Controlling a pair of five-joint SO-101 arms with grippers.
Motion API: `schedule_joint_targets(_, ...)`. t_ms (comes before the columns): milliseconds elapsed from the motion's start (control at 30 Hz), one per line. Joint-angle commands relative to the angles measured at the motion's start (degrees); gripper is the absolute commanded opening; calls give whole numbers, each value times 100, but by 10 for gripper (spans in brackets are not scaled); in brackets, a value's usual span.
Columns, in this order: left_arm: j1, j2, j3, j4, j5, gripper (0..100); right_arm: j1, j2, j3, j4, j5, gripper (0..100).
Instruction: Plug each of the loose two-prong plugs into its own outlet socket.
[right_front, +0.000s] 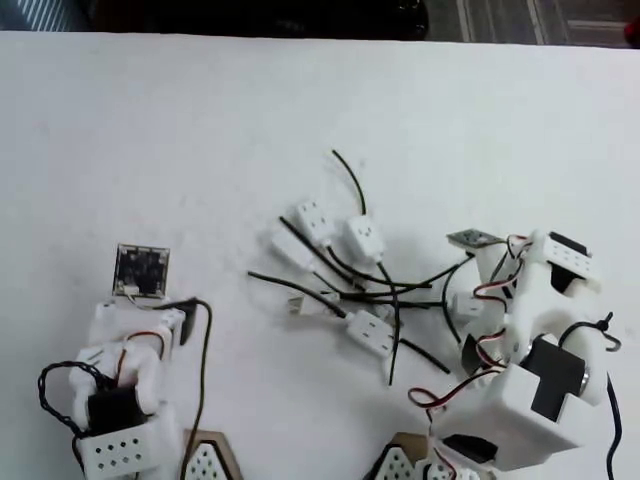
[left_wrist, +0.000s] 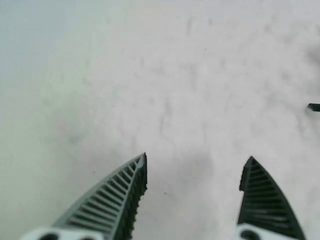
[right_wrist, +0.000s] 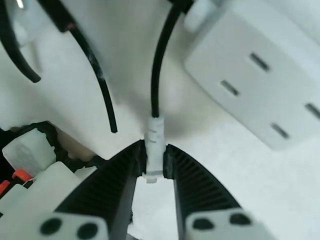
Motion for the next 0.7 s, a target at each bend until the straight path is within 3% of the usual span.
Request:
schedule_joint_targets(0,-40,-66,-26,-97,-62,294,-66,-31,35,57,-62,22)
schedule_joint_targets(667,-40,-66,-26,-88,-62,294,22,-593,378,-286,-44,17)
